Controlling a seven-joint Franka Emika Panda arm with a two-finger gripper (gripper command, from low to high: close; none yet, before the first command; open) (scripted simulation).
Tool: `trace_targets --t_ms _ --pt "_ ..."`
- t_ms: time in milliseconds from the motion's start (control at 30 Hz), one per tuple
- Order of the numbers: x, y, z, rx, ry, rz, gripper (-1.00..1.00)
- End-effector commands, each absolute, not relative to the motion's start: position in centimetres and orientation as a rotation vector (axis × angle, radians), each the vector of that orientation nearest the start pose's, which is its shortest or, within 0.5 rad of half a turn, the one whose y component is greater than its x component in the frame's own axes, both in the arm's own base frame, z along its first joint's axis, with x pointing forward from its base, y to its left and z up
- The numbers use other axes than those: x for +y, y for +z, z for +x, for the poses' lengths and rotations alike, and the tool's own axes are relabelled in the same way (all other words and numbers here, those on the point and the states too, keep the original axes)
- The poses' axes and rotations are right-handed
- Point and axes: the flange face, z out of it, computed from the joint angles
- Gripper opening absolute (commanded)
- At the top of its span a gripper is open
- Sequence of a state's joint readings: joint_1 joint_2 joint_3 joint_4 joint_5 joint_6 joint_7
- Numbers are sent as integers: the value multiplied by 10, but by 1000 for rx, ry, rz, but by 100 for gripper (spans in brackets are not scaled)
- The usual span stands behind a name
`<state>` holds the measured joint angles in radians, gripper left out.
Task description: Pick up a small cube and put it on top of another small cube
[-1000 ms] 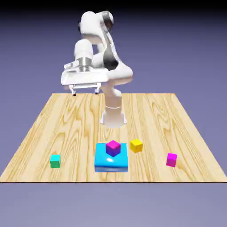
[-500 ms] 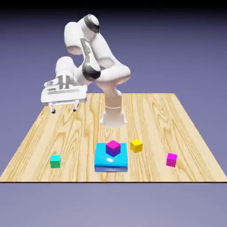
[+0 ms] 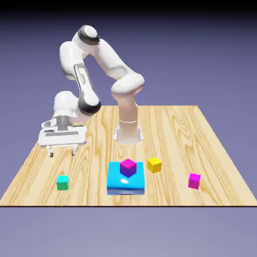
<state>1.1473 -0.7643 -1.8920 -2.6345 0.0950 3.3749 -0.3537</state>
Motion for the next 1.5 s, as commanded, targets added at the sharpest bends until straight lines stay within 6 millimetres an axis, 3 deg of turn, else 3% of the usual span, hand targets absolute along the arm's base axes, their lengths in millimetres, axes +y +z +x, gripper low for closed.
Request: trace_targets --t_ms 0,167,233,433,467,500,700,900,1200,1467 --pt "-293 212 359 979 -980 -2440 0" --pt "-303 160 337 974 -895 -2540 0" --pt "-303 158 336 973 -892 -2543 0" --pt "-301 99 368 973 -892 -2543 0" --pt "-301 99 368 973 -892 -2543 -100" --pt "-301 99 368 973 -892 -2543 -100" --pt "-303 161 337 956 -890 -2552 -100" --pt "-272 210 378 445 -801 -2725 -100" --pt "-182 254 419 -414 -566 -2760 -100" --pt "-79 258 428 -1087 -294 -2511 -100"
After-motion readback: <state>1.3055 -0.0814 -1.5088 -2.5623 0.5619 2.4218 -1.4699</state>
